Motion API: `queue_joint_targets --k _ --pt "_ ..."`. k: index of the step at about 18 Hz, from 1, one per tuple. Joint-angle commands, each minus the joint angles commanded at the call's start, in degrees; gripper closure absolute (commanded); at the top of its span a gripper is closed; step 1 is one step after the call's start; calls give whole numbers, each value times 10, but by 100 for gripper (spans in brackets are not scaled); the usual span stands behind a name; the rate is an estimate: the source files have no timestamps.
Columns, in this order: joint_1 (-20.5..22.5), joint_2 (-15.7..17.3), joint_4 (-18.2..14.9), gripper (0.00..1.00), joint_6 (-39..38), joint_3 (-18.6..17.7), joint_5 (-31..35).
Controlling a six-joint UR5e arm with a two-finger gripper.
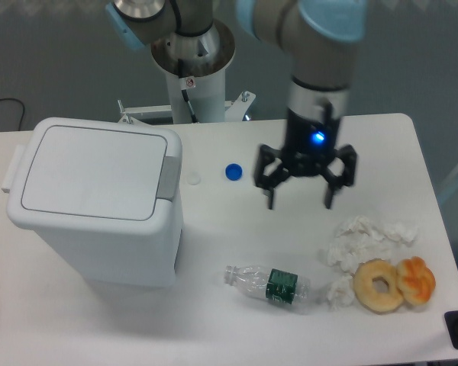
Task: Close the trash can
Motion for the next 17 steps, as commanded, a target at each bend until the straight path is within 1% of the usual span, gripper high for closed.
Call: queue_joint_targets --k 2,3,6,9,12,14,17 --pt "-1 -24 -1 0 78 -1 40" --pt "-2 -32 -2 0 103 -2 55" --pt "-2 -51 -3 0 141 3 94" --pt "2 -50 -17 0 191 7 117" --pt "1 -50 -44 0 229 17 143" --pt "-1 -49 -46 0 246 13 166" --pt "1 -48 -46 0 255 12 167"
